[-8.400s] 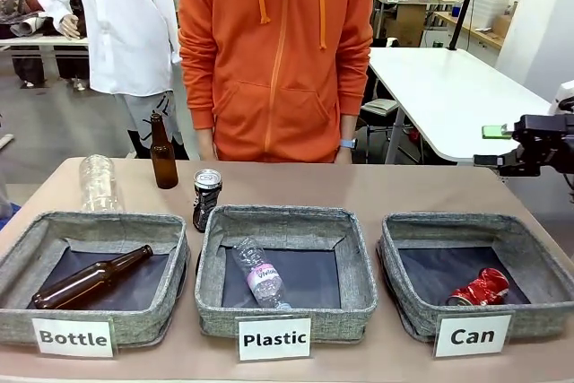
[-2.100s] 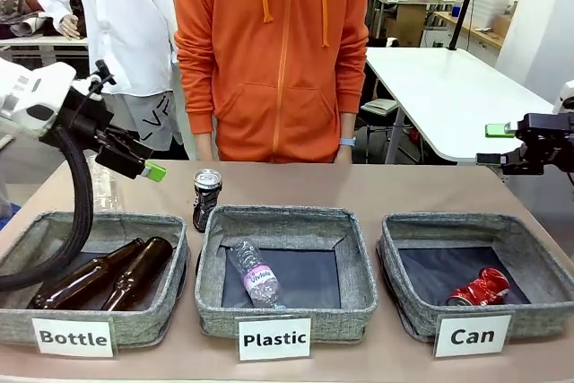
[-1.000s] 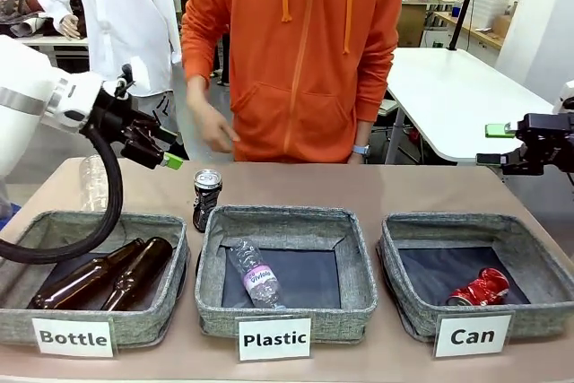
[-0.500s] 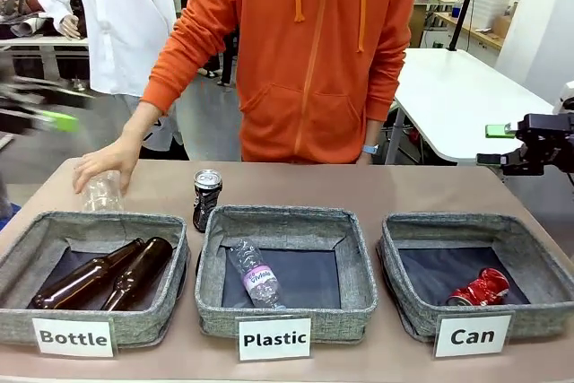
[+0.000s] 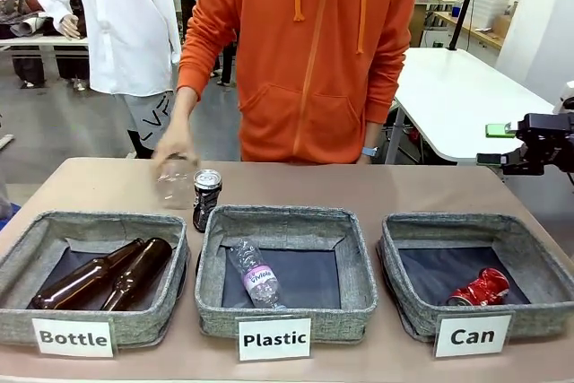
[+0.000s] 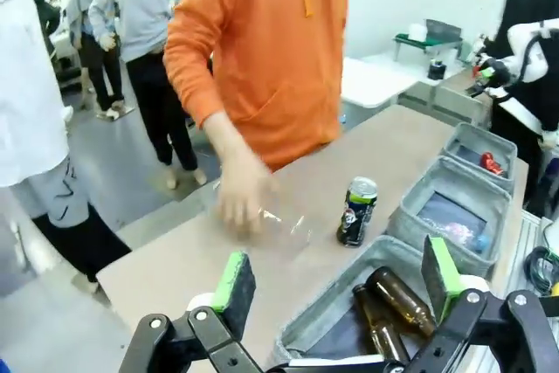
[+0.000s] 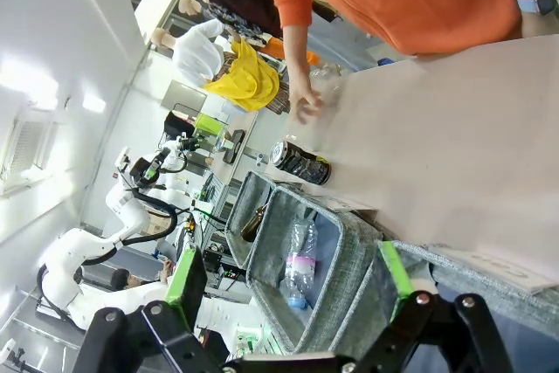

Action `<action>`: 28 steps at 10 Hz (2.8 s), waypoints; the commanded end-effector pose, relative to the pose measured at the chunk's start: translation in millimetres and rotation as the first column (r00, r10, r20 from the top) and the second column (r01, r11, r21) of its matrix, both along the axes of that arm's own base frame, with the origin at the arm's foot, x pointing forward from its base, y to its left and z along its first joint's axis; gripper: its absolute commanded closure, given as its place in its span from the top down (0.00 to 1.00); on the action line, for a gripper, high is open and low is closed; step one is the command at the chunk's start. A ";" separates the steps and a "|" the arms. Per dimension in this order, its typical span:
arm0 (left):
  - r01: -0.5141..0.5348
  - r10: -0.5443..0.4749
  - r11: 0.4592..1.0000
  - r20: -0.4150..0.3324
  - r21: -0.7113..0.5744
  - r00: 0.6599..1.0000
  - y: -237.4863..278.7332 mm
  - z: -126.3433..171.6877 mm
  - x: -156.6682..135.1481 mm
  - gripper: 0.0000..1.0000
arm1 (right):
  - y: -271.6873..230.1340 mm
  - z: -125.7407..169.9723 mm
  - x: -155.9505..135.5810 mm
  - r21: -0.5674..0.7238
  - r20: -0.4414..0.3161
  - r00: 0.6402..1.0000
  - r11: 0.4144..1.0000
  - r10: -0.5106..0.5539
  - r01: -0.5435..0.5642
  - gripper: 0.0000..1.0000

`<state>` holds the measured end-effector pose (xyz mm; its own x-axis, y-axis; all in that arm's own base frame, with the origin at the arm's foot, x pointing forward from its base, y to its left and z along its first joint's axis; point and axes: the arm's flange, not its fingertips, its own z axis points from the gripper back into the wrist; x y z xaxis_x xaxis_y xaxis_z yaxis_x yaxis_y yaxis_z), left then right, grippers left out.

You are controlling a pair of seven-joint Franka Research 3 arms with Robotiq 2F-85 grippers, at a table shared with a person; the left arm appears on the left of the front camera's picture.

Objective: Sort the can waste into the basket.
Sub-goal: Pick up the can waste from the table and place it in the right Fabric basket.

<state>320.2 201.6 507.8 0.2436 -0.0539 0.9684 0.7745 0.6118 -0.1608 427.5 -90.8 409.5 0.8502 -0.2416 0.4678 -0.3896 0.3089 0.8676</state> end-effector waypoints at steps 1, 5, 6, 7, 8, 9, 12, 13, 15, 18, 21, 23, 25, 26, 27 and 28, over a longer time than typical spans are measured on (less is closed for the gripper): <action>0.006 -0.006 1.000 -0.002 -0.030 1.000 -12.6 -7.9 -3.3 1.00 | 0.1 1.7 0.2 -0.005 0.024 1.000 1.000 0.000 0.001 1.00; 0.130 -0.129 0.988 -0.020 0.081 0.991 -65.7 -2.8 29.4 1.00 | 0.1 1.7 0.2 -0.005 0.024 1.000 1.000 0.000 0.001 1.00; 0.168 -0.165 0.981 -0.040 0.096 0.985 -81.3 -3.0 47.7 1.00 | 0.1 1.7 0.2 -0.005 0.024 1.000 1.000 0.000 0.001 1.00; 0.189 -0.179 0.973 -0.085 0.129 0.980 -90.1 -2.6 63.9 1.00 | 0.1 1.7 0.2 -0.005 0.024 1.000 1.000 0.000 0.001 1.00; 0.169 -0.161 0.980 -0.075 0.105 0.984 -78.3 1.8 67.6 1.00 | 0.1 1.7 0.2 -0.005 0.024 1.000 1.000 0.000 0.001 1.00; 0.142 -0.139 0.989 -0.071 0.045 0.988 -54.2 3.1 66.0 1.00 | 0.1 1.7 0.2 -0.005 0.024 1.000 1.000 0.000 0.001 1.00; 0.087 -0.090 0.995 -0.087 -0.040 0.992 -29.4 -15.5 59.6 1.00 | 0.1 1.7 0.2 -0.005 0.024 1.000 1.000 0.000 0.001 1.00; 0.120 -0.119 0.993 -0.110 0.003 0.987 -50.7 -24.1 76.7 1.00 | 0.1 1.7 0.2 -0.005 0.024 1.000 1.000 0.000 0.001 1.00; 0.119 -0.102 0.985 -0.142 0.121 0.985 -104.7 -36.5 126.2 1.00 | 0.1 1.7 0.2 -0.005 0.024 1.000 1.000 0.000 0.001 1.00; 0.246 -0.198 0.941 -0.210 0.232 0.957 -192.3 -55.9 190.9 1.00 | 0.1 1.7 0.2 -0.005 0.024 1.000 1.000 0.000 0.001 1.00; 0.342 -0.272 0.892 -0.253 0.296 0.928 -240.5 -82.9 233.1 1.00 | 0.1 1.7 0.2 -0.005 0.024 1.000 1.000 0.000 0.001 1.00; 0.322 -0.264 0.904 -0.226 0.281 0.938 -207.5 -72.6 226.3 1.00 | 0.1 1.7 0.2 -0.005 0.024 1.000 1.000 0.000 0.001 1.00; 0.273 -0.223 0.920 -0.198 0.281 0.954 -174.0 -74.7 203.2 1.00 | 0.1 1.7 0.2 -0.005 0.024 1.000 1.000 0.000 0.001 1.00; 0.283 -0.230 0.913 -0.204 0.294 0.952 -174.7 -84.1 200.6 1.00 | 0.1 1.7 0.2 -0.005 0.024 1.000 1.000 0.000 0.001 1.00; 0.324 -0.271 0.888 -0.199 0.327 0.942 -190.6 -95.3 207.3 1.00 | 0.1 1.7 0.2 -0.005 0.024 1.000 1.000 0.000 0.001 1.00; 0.376 -0.327 0.844 -0.189 0.382 0.926 -215.1 -108.5 213.8 1.00 | 0.1 1.7 0.2 -0.005 0.024 1.000 1.000 0.000 0.001 1.00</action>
